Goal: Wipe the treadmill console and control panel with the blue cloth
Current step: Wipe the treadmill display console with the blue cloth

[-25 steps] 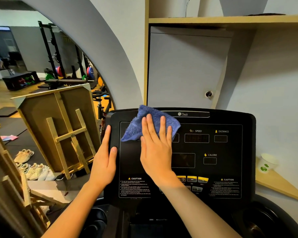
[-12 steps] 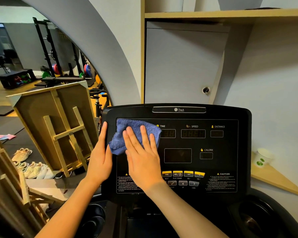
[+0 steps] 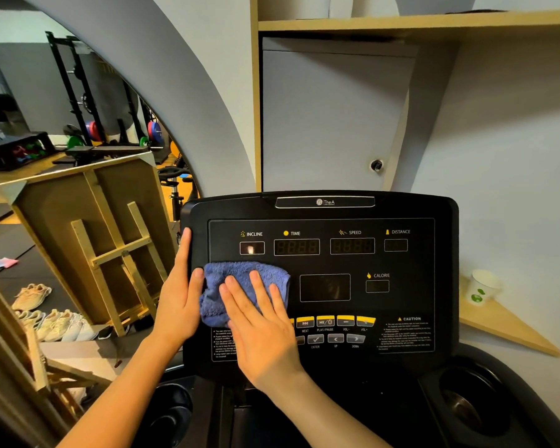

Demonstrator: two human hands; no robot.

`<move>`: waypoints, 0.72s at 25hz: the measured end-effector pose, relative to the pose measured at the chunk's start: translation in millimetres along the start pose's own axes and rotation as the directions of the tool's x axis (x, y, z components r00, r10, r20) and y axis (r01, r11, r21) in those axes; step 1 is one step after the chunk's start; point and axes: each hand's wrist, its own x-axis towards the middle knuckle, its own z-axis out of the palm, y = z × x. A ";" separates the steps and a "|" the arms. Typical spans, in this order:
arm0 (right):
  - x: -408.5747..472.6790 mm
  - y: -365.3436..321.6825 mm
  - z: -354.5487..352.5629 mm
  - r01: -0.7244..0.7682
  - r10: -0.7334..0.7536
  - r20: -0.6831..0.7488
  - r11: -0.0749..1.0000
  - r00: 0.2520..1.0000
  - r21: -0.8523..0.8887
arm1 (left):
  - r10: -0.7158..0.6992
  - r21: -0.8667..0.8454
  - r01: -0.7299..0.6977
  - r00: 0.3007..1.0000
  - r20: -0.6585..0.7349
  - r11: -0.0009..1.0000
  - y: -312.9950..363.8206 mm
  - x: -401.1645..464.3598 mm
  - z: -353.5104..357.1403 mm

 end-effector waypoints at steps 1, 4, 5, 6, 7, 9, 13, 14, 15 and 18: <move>-5.2 -0.3 0.8 0.003 -0.003 -0.012 1.000 1.000 0.015 | 0.001 0.000 -0.001 1.000 0.000 1.000 -0.4 -0.1 0.0; -19.1 2.3 1.8 0.027 -0.022 -0.071 0.996 0.997 0.082 | -0.005 0.003 0.005 1.000 -0.012 1.000 -0.6 -0.8 0.5; -22.8 4.5 1.6 0.039 -0.030 -0.086 0.994 0.996 0.101 | -0.003 0.002 0.003 1.000 -0.015 1.000 -0.3 -0.8 0.5; -26.3 7.0 1.9 0.050 -0.040 -0.094 0.993 0.995 0.111 | 0.002 0.002 -0.002 1.000 -0.016 1.000 -0.1 -1.0 0.6; -29.5 9.9 2.3 0.058 -0.047 -0.093 0.992 0.994 0.115 | 0.006 0.004 -0.006 1.000 -0.015 1.000 0.3 -0.9 0.5; -35.9 15.6 3.4 0.062 -0.054 -0.071 0.991 0.996 0.120 | 0.010 0.008 -0.010 1.000 -0.011 1.000 1.0 -1.3 -0.1; -49.2 27.0 4.3 0.049 -0.053 0.034 0.994 0.998 0.098 | 0.007 0.023 -0.007 1.000 -0.001 1.000 3.4 -2.5 -1.7; -52.2 29.8 4.0 0.045 -0.050 0.061 0.995 0.997 0.085 | 0.004 0.028 -0.004 1.000 0.001 1.000 3.9 -2.6 -1.8; -54.7 32.5 3.2 0.040 -0.046 0.081 0.997 0.996 0.069 | 0.003 0.031 -0.003 1.000 0.002 1.000 4.1 -2.6 -1.9; -61.2 39.8 0.9 0.031 -0.034 0.120 0.999 0.992 0.026 | 0.005 0.031 -0.005 1.000 0.005 1.000 4.8 -3.0 -1.6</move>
